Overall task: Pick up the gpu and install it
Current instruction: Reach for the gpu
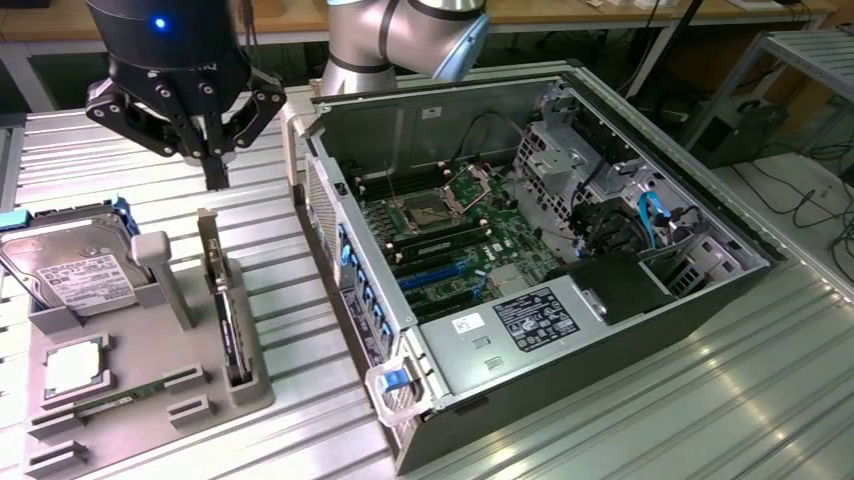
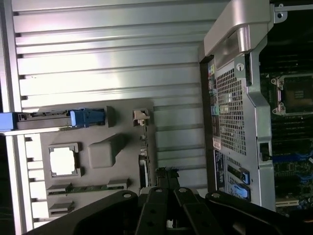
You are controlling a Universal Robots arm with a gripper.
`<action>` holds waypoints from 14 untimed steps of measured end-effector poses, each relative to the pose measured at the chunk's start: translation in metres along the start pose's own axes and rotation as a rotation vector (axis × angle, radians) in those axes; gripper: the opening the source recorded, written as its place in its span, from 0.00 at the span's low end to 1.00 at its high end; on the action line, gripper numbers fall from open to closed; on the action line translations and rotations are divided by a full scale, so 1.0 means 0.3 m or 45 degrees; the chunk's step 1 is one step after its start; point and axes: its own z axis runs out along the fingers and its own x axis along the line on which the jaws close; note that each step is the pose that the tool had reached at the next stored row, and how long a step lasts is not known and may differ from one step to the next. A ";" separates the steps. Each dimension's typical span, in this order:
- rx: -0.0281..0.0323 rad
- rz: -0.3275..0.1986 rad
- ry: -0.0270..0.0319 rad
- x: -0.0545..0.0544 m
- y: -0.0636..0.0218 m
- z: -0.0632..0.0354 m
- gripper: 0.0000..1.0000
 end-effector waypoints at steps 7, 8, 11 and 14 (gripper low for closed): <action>-0.0001 0.000 0.0000 0.021 -0.009 -0.001 0.11; 0.0000 0.000 0.0000 0.024 -0.010 -0.001 0.11; 0.0000 0.000 0.0000 0.033 -0.013 -0.001 0.11; 0.0000 0.000 0.0000 0.044 -0.017 -0.002 0.11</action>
